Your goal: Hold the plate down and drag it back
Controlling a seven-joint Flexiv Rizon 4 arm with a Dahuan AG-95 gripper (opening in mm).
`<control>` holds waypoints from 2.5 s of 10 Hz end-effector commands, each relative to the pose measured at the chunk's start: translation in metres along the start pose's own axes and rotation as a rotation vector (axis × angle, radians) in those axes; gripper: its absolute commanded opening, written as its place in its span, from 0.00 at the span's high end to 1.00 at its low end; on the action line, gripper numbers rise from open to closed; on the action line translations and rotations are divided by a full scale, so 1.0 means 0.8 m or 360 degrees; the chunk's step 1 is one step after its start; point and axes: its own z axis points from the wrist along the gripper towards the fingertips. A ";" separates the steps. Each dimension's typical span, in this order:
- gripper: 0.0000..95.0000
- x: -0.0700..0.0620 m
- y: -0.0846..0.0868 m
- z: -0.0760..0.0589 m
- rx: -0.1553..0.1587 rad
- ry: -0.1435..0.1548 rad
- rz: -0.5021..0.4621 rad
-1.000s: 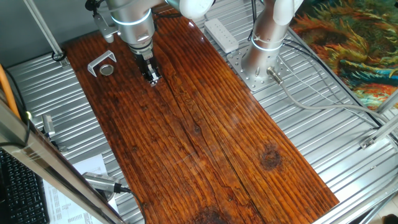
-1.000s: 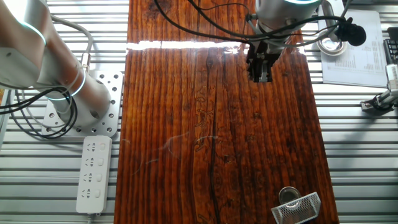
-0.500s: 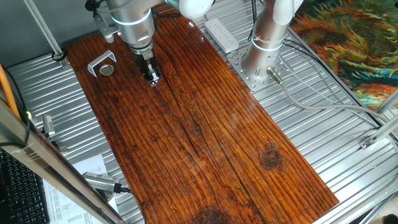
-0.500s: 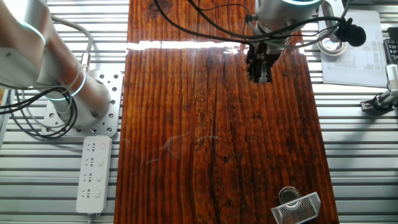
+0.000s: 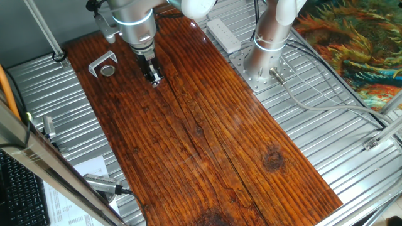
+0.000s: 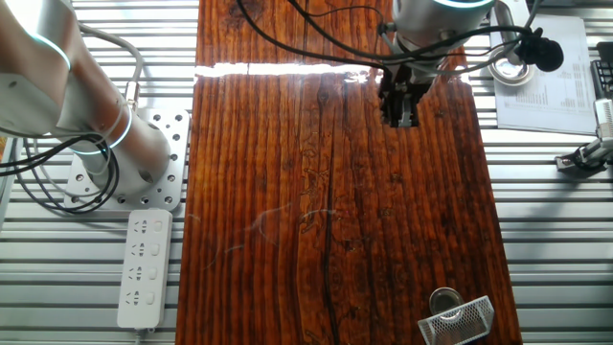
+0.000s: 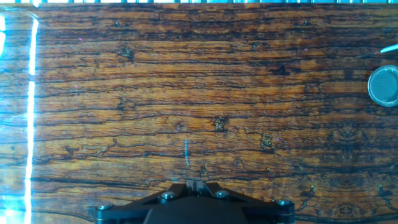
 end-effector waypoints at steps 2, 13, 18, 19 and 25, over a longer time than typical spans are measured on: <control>1.00 0.001 0.000 0.001 0.0000 -0.0001 0.0000; 1.00 0.002 0.000 0.001 -0.0001 0.0003 -0.0018; 1.00 0.005 0.000 0.004 -0.0001 0.0003 -0.0019; 1.00 0.006 -0.001 0.004 -0.0001 0.0003 -0.0017; 1.00 0.006 -0.004 0.011 0.0002 0.0003 -0.0043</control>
